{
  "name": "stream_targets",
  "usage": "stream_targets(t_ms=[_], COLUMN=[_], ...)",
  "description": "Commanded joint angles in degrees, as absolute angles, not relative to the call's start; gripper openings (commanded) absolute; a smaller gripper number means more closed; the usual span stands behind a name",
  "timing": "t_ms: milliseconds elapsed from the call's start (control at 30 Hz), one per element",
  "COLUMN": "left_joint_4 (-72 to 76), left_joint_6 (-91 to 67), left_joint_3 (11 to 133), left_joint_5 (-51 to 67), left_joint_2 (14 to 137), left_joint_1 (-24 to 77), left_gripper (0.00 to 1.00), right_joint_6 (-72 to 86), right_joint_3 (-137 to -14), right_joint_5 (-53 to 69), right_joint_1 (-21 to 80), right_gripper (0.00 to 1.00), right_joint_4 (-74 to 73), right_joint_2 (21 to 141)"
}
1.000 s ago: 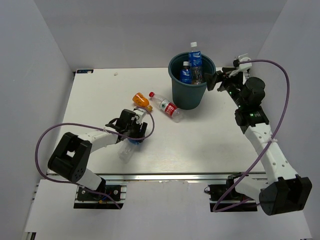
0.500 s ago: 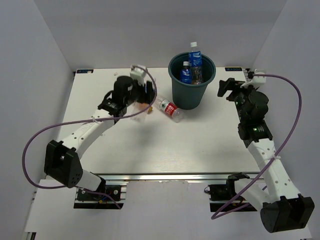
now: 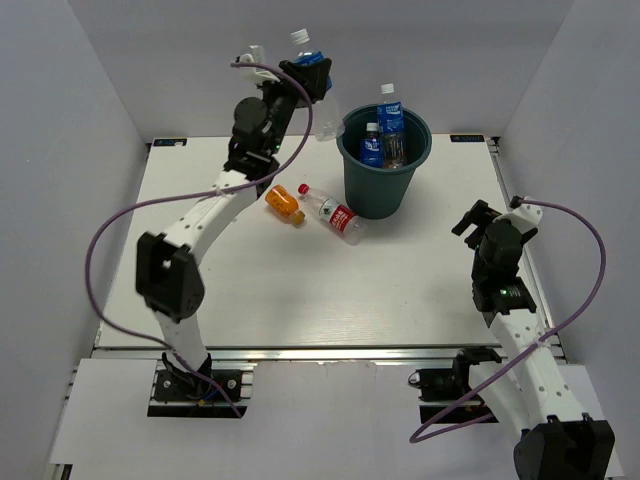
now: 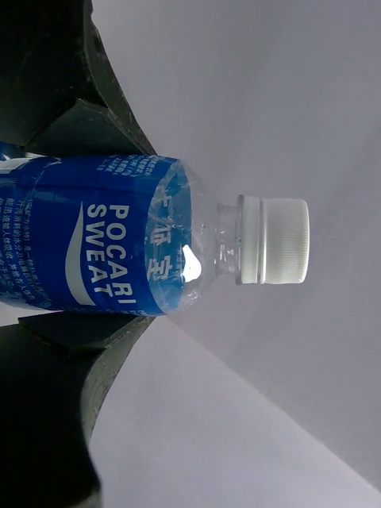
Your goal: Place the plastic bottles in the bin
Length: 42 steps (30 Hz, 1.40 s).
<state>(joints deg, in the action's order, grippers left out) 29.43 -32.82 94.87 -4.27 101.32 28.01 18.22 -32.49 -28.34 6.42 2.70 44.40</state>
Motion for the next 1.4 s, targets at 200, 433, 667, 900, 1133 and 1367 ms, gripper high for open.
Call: stream_targets(t_ms=[200, 433, 667, 900, 1133, 1367], left_joint_4=[34.82, 47.71, 51.07, 48.35, 32.63, 17.96], left_joint_6=[-37.99, -26.45, -29.01, -24.88, -22.5, -16.89], left_joint_3=[122.33, 109.44, 103.36, 105.9, 118.46, 124.1], left_joint_5=[-11.32, -23.72, -24.7, -24.0, -21.27, -22.75], left_joint_2=[126.72, 128.5, 128.76, 128.06, 127.18, 118.94], left_joint_1=[33.91, 40.43, 41.13, 42.28, 42.27, 42.19], left_gripper=[0.5, 0.67, 0.78, 0.98, 0.98, 0.98], right_joint_6=[17.94, 17.23, 16.09, 15.29, 7.21, 1.94], right_joint_3=[-29.27, -28.91, -28.12, -27.95, -28.74, -30.85], right_joint_5=[-33.48, -33.14, -31.64, -30.06, -13.67, 8.84], right_joint_1=[5.54, 5.36, 5.27, 5.19, 5.19, 5.27], right_gripper=[0.89, 0.89, 0.89, 0.89, 0.89, 0.89], right_joint_4=[7.03, 6.94, 8.17, 8.96, 11.51, 12.4], right_joint_2=[35.69, 36.47, 37.62, 37.7, 37.62, 37.18])
